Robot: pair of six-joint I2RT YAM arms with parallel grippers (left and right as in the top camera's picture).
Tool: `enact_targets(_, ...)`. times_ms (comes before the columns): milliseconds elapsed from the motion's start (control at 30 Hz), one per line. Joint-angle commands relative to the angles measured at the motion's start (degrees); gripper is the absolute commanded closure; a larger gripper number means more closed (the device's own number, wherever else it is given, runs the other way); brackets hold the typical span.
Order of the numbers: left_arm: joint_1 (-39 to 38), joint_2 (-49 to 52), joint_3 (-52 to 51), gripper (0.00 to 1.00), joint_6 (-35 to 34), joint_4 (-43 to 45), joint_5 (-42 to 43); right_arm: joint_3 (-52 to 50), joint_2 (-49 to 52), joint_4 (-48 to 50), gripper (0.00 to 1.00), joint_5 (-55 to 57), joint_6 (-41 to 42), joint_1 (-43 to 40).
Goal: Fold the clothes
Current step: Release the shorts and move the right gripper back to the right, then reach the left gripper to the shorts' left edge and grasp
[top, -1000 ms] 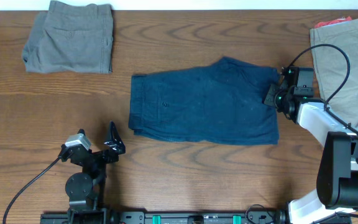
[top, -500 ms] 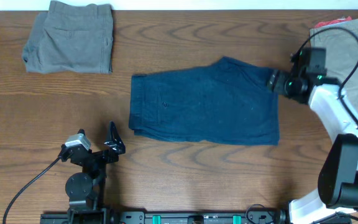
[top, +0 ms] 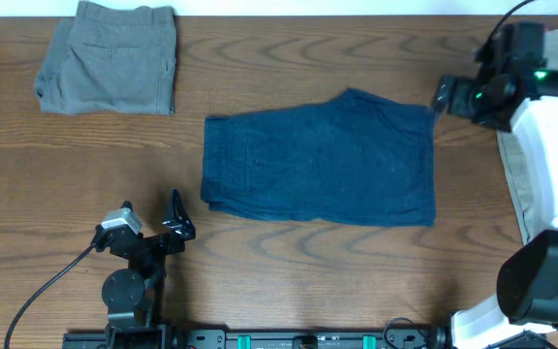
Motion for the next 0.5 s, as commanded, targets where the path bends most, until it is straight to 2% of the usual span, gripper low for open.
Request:
enact_targets(0,-0.1,-0.3,-1.0,0.02,0.5,-2.0,-1.2,1.6,0.3,0.0,0.01,9.1,-1.7,-4.1)
enact_targets(200,-0.1,-0.3,-1.0,0.02,0.5,-2.0,-1.2,1.5,0.3,-0.7,0.01,8.8,-1.7,-8.3)
enact_targets(467,-0.1,-0.3,-1.0,0.02,0.5,-2.0,-1.2,1.5,0.3,-1.2,0.01,8.5,-1.7,-8.8)
